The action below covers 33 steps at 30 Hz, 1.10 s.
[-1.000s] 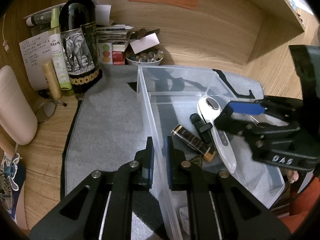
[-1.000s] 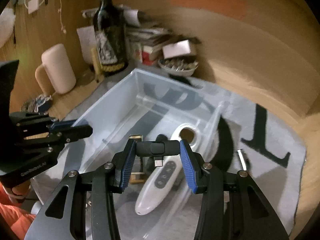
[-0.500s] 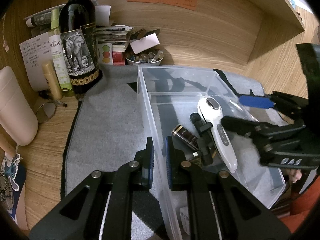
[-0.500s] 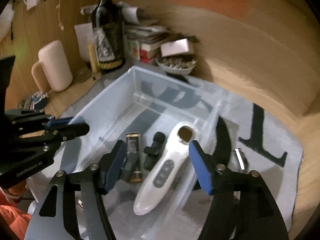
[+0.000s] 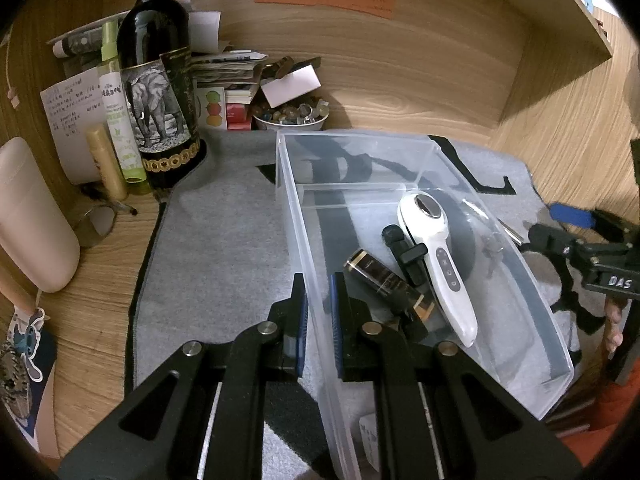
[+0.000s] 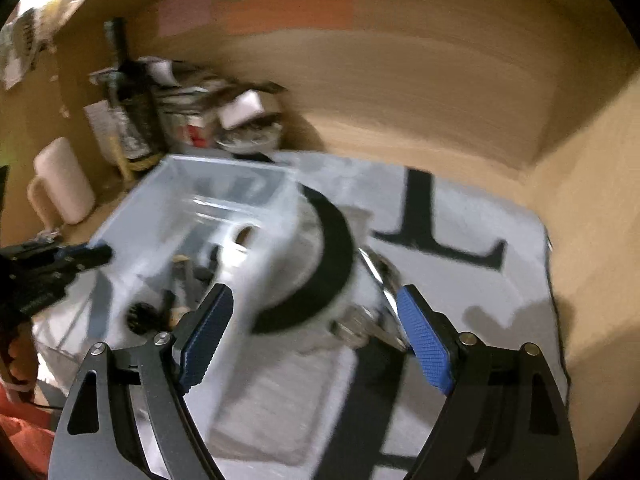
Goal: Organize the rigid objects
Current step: 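Reach the right gripper down and grasp the key ring by a key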
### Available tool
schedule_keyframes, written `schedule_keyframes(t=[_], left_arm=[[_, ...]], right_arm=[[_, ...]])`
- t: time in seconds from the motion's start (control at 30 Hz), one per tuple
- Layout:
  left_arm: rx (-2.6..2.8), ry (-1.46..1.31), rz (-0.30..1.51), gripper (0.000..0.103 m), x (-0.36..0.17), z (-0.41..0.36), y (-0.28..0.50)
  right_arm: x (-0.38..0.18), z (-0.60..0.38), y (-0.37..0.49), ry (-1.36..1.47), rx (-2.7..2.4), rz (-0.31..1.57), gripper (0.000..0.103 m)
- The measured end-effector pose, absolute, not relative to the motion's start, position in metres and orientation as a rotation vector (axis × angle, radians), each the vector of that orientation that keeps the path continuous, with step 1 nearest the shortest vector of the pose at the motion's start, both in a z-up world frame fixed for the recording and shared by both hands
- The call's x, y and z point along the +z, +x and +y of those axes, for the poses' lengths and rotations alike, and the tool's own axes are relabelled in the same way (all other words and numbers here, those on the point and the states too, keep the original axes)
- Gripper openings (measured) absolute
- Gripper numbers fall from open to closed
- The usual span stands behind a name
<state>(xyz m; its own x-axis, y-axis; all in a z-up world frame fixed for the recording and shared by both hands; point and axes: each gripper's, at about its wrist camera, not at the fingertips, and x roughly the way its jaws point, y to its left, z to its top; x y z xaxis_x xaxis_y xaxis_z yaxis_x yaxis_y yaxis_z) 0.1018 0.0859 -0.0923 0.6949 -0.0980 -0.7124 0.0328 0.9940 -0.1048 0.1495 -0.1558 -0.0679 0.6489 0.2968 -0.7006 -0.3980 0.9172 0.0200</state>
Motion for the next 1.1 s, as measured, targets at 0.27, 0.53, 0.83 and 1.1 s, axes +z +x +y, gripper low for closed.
schedule_keyframes(t=[0.27, 0.53, 0.83, 1.1], left_arm=[[-0.065, -0.079, 0.802, 0.01, -0.092, 0.084, 0.102], [-0.067, -0.078, 0.803, 0.01, -0.093, 0.083, 0.102], [-0.071, -0.081, 0.81, 0.01, -0.096, 0.084, 0.104], [-0.071, -0.081, 0.81, 0.011, -0.096, 0.084, 0.104]], right_arm=[[-0.11, -0.171, 0.163, -0.124, 0.353, 0.899, 0.082], [-0.136, -0.163, 0.175, -0.127, 0.405, 0.997, 0.082], [-0.14, -0.155, 0.179, -0.19, 0.396, 0.965, 0.071], [-0.135, -0.151, 0.186, -0.189, 0.409, 0.939, 0.028]])
